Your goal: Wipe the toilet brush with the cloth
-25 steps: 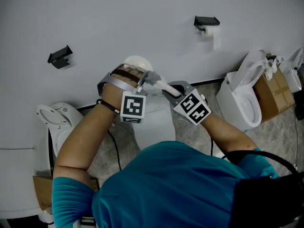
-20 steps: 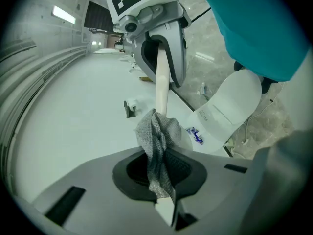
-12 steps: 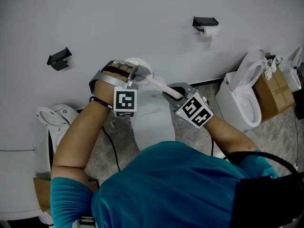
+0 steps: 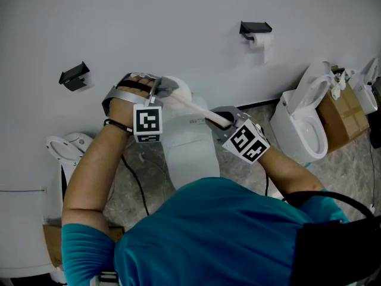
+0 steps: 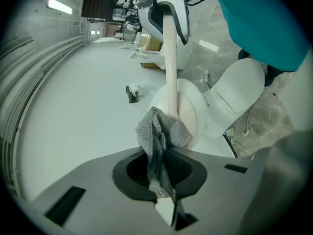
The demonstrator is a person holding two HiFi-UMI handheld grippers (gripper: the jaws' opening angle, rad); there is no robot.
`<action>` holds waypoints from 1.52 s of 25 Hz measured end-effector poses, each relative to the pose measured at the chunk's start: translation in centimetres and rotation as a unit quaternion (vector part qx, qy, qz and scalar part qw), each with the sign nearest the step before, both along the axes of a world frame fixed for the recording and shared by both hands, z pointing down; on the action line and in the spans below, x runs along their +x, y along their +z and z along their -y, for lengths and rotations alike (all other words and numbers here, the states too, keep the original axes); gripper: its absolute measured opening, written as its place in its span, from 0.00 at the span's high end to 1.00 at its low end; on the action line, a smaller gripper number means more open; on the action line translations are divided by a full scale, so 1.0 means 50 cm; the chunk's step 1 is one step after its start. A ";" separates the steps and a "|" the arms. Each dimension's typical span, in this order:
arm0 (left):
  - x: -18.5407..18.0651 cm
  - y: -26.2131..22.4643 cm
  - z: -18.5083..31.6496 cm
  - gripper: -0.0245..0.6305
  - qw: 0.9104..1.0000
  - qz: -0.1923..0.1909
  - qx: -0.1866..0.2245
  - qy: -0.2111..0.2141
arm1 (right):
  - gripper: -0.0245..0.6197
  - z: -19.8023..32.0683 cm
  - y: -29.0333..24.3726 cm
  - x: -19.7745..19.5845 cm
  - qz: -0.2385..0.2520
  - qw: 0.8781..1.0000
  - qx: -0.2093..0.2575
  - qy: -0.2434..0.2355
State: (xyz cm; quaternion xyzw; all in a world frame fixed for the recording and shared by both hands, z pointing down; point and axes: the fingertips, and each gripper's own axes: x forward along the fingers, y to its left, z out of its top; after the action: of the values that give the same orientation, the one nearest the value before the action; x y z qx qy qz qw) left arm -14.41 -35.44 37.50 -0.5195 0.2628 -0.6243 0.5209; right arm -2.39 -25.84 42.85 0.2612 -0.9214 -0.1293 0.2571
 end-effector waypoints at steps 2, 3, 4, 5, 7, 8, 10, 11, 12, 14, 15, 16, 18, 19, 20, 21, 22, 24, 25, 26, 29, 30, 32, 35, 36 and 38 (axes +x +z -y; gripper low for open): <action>-0.013 -0.008 0.002 0.91 1.000 -0.008 0.004 -0.008 | 0.85 -0.001 -0.001 0.004 0.009 1.000 -0.010 0.002; -0.014 -0.014 0.001 0.91 1.000 -0.018 0.005 -0.011 | 0.85 0.000 -0.003 0.005 0.022 0.999 -0.023 0.003; -0.013 -0.022 -0.003 0.91 0.999 -0.034 0.007 -0.014 | 0.85 0.002 -0.004 0.007 0.043 0.998 -0.045 0.004; -0.008 -0.032 -0.010 0.91 0.998 -0.056 0.008 -0.016 | 0.85 0.007 -0.007 0.009 0.074 0.994 -0.074 0.008; 0.013 -0.056 -0.031 0.91 0.993 -0.117 0.006 -0.018 | 0.85 0.024 -0.019 0.016 0.159 0.976 -0.148 0.020; 0.029 -0.066 -0.044 0.91 0.989 -0.146 0.002 -0.015 | 0.85 0.033 -0.027 0.019 0.202 0.961 -0.186 0.027; 0.072 -0.070 -0.075 0.91 0.983 -0.184 -0.008 0.002 | 0.85 0.049 -0.045 0.021 0.273 0.929 -0.246 0.037; 0.094 -0.067 -0.089 0.91 0.982 -0.188 -0.011 0.014 | 0.85 0.055 -0.053 0.019 0.299 0.915 -0.267 0.039; 0.115 -0.061 -0.100 0.91 0.982 -0.185 -0.013 0.027 | 0.85 0.059 -0.061 0.016 0.318 0.904 -0.283 0.038; 0.151 -0.045 -0.116 0.91 0.984 -0.169 -0.010 0.052 | 0.85 0.061 -0.068 0.009 0.339 0.890 -0.303 0.034; 0.166 -0.039 -0.121 0.91 0.985 -0.159 -0.006 0.064 | 0.85 0.060 -0.068 0.005 0.343 0.886 -0.310 0.033; 0.179 -0.033 -0.125 0.91 0.986 -0.148 -0.003 0.075 | 0.85 0.060 -0.067 0.001 0.346 0.882 -0.317 0.033; 0.198 -0.024 -0.133 0.91 0.987 -0.126 -0.001 0.095 | 0.85 0.059 -0.061 -0.006 0.349 0.877 -0.329 0.034; 0.206 -0.020 -0.138 0.91 0.988 -0.113 -0.005 0.104 | 0.85 0.059 -0.059 -0.009 0.349 0.875 -0.333 0.034; 0.214 -0.016 -0.145 0.91 0.988 -0.102 -0.013 0.111 | 0.85 0.058 -0.059 -0.012 0.348 0.875 -0.335 0.033; 0.220 -0.014 -0.149 0.91 0.989 -0.092 -0.020 0.116 | 0.85 0.057 -0.060 -0.014 0.346 0.876 -0.335 0.032; 0.224 -0.012 -0.149 0.91 0.989 -0.079 -0.020 0.120 | 0.85 0.055 -0.063 -0.017 0.343 0.877 -0.334 0.030; 0.233 -0.001 -0.149 0.91 0.989 -0.062 -0.022 0.129 | 0.85 0.052 -0.068 -0.022 0.340 0.880 -0.330 0.026; 0.238 0.005 -0.150 0.91 0.989 -0.059 -0.025 0.133 | 0.85 0.050 -0.069 -0.023 0.338 0.882 -0.328 0.025; 0.242 0.008 -0.151 0.91 0.989 -0.058 -0.027 0.134 | 0.85 0.049 -0.069 -0.022 0.337 0.883 -0.326 0.025; 0.247 0.015 -0.149 0.91 0.989 -0.055 -0.030 0.131 | 0.85 0.048 -0.066 -0.021 0.328 0.888 -0.320 0.026; 0.247 0.016 -0.148 0.91 0.990 -0.053 -0.031 0.131 | 0.85 0.047 -0.064 -0.021 0.323 0.891 -0.317 0.027; 0.246 0.018 -0.146 0.91 0.990 -0.048 -0.032 0.129 | 0.85 0.046 -0.063 -0.022 0.312 0.898 -0.307 0.030; 0.247 0.016 -0.146 0.91 0.990 -0.050 -0.037 0.124 | 0.85 0.045 -0.065 -0.021 0.305 0.904 -0.298 0.033; 0.248 0.016 -0.145 0.91 0.990 -0.052 -0.038 0.123 | 0.85 0.045 -0.066 -0.020 0.305 0.905 -0.296 0.033; 0.246 0.015 -0.144 0.91 0.990 -0.056 -0.037 0.120 | 0.85 0.044 -0.067 -0.019 0.305 0.905 -0.294 0.033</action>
State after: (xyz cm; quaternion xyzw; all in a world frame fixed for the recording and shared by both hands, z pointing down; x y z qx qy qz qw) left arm -2.10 -28.24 38.23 -0.6006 0.2039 -0.5366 0.5566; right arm -3.36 -28.03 39.48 0.2309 -0.9418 0.2420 0.0325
